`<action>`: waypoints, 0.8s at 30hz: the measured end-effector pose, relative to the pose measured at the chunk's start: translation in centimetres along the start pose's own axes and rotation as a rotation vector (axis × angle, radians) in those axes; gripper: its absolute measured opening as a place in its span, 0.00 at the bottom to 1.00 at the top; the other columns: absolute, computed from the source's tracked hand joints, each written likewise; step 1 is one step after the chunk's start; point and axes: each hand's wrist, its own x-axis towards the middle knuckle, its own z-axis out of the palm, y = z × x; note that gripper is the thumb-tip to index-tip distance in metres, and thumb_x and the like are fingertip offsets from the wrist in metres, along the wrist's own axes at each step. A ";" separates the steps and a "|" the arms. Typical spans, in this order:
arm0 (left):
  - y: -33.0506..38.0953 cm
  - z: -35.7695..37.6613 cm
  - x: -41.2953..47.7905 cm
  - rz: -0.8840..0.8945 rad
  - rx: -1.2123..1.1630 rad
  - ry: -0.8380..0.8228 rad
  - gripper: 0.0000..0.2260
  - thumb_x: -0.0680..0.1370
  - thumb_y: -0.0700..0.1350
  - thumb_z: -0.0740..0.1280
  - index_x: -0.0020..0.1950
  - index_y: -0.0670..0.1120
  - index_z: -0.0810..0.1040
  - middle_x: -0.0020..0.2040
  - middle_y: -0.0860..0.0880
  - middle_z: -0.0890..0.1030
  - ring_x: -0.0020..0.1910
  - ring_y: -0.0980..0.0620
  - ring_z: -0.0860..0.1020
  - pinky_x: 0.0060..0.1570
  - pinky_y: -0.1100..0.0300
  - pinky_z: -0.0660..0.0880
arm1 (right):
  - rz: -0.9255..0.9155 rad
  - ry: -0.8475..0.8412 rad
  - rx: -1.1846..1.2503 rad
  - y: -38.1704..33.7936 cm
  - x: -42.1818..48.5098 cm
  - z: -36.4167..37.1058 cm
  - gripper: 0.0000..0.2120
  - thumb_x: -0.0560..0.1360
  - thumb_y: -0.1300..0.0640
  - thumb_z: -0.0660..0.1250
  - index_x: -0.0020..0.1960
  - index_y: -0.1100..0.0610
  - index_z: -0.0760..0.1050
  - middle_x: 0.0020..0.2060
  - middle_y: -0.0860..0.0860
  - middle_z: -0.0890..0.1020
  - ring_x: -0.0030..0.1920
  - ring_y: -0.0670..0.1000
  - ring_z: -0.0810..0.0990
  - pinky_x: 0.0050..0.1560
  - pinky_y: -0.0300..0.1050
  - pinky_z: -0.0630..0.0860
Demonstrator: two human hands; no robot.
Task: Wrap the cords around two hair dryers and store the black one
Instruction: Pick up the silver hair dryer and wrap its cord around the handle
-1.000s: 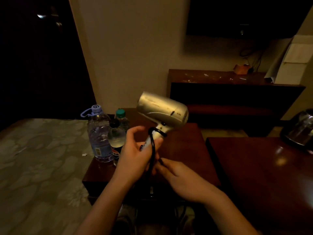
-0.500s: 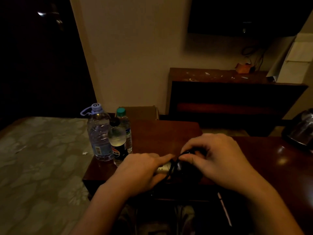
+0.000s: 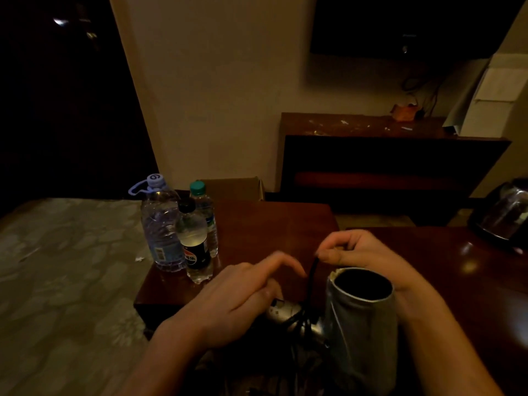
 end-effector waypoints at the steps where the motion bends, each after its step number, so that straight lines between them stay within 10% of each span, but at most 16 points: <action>1: 0.3 0.2 0.0 0.007 -0.072 0.055 0.16 0.79 0.63 0.52 0.64 0.62 0.69 0.36 0.44 0.79 0.32 0.45 0.75 0.36 0.48 0.71 | 0.008 -0.030 -0.086 1.0 0.7 0.1 0.03 0.71 0.69 0.71 0.39 0.63 0.79 0.21 0.47 0.80 0.21 0.39 0.77 0.24 0.29 0.71; 5: 0.6 1.6 0.6 -0.012 -0.317 0.401 0.20 0.80 0.64 0.54 0.57 0.50 0.74 0.34 0.45 0.78 0.29 0.42 0.73 0.29 0.41 0.69 | -0.017 -0.063 -0.381 6.8 3.5 0.6 0.10 0.80 0.62 0.64 0.57 0.64 0.80 0.45 0.53 0.85 0.49 0.48 0.83 0.57 0.48 0.79; 9: 0.6 1.8 1.6 -0.282 -0.541 0.673 0.20 0.84 0.59 0.51 0.53 0.46 0.73 0.34 0.42 0.79 0.29 0.44 0.78 0.26 0.53 0.74 | 0.041 -0.151 -0.424 4.8 0.7 4.7 0.19 0.81 0.46 0.59 0.44 0.58 0.80 0.36 0.65 0.83 0.37 0.65 0.81 0.41 0.52 0.76; 13: -1.5 1.1 1.8 -0.481 -0.253 0.772 0.12 0.86 0.49 0.49 0.51 0.50 0.70 0.30 0.45 0.80 0.26 0.53 0.77 0.27 0.53 0.71 | -0.243 -0.097 -0.731 2.3 -0.6 5.2 0.22 0.80 0.38 0.57 0.44 0.50 0.83 0.28 0.55 0.72 0.29 0.58 0.70 0.32 0.51 0.68; 24: -1.5 1.0 2.3 -0.360 0.472 0.268 0.06 0.83 0.52 0.54 0.47 0.56 0.67 0.31 0.53 0.75 0.27 0.55 0.73 0.28 0.56 0.69 | -0.254 0.174 -1.102 -3.7 -4.4 3.1 0.06 0.71 0.39 0.71 0.48 0.36 0.81 0.39 0.35 0.84 0.42 0.38 0.81 0.45 0.42 0.81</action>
